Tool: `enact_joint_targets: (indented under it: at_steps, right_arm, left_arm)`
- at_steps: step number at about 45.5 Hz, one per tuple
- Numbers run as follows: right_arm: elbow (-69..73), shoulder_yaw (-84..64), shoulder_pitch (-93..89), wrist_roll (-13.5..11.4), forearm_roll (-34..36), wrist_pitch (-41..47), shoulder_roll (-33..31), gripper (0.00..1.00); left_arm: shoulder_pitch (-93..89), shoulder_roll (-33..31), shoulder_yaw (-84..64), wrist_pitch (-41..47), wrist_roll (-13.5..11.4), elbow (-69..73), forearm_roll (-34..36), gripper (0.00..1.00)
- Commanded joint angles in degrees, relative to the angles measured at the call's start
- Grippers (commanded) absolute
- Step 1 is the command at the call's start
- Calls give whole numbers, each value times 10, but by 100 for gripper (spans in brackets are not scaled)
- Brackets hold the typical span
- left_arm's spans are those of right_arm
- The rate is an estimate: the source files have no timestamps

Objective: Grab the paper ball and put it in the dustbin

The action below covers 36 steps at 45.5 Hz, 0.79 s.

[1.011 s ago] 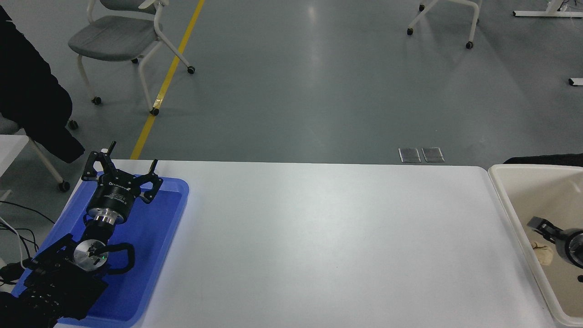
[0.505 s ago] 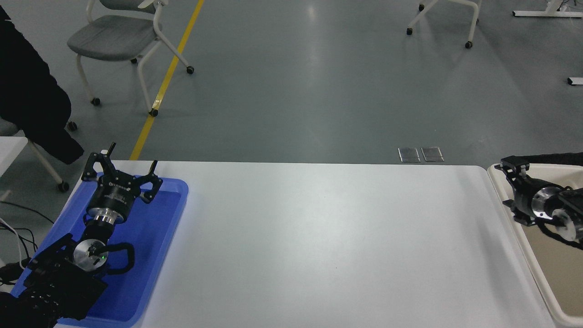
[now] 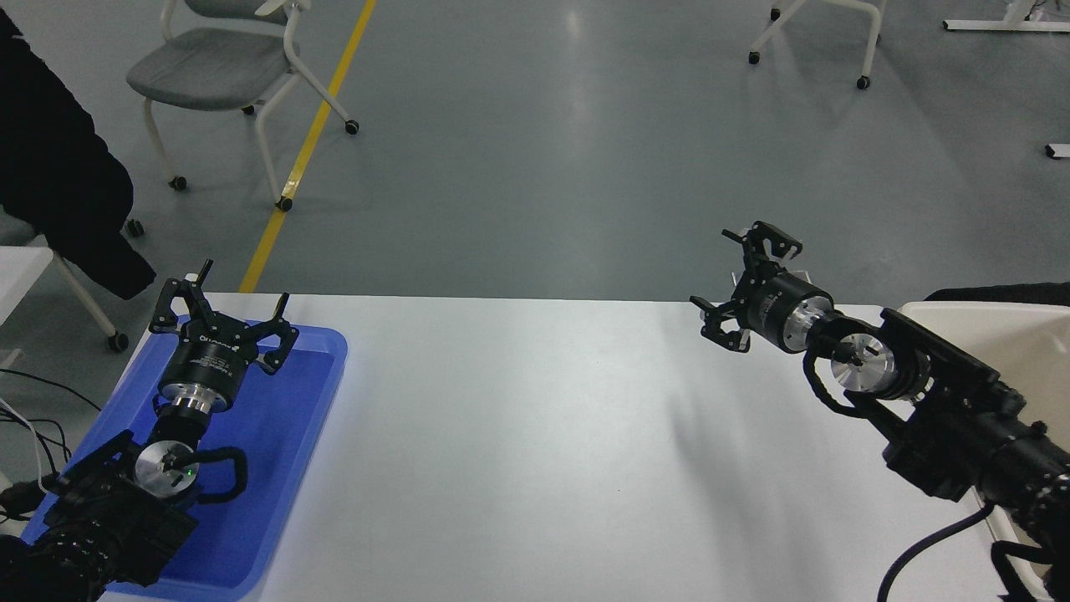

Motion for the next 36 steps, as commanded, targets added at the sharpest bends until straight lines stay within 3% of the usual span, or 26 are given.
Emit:
enact_joint_targets:
  at_steps: [1, 15, 36]
  right_arm:
    - [1, 47, -46, 0, 84, 39, 36, 100]
    - [-95, 118, -124, 0, 98, 187, 7, 100]
    - [-128, 127, -129, 0, 100, 215, -9, 100]
  left_arm:
    - [0, 0, 0, 0, 0, 0, 0, 100]
    - [0, 0, 0, 0, 0, 0, 0, 100]
    - [0, 0, 0, 0, 0, 0, 0, 100]
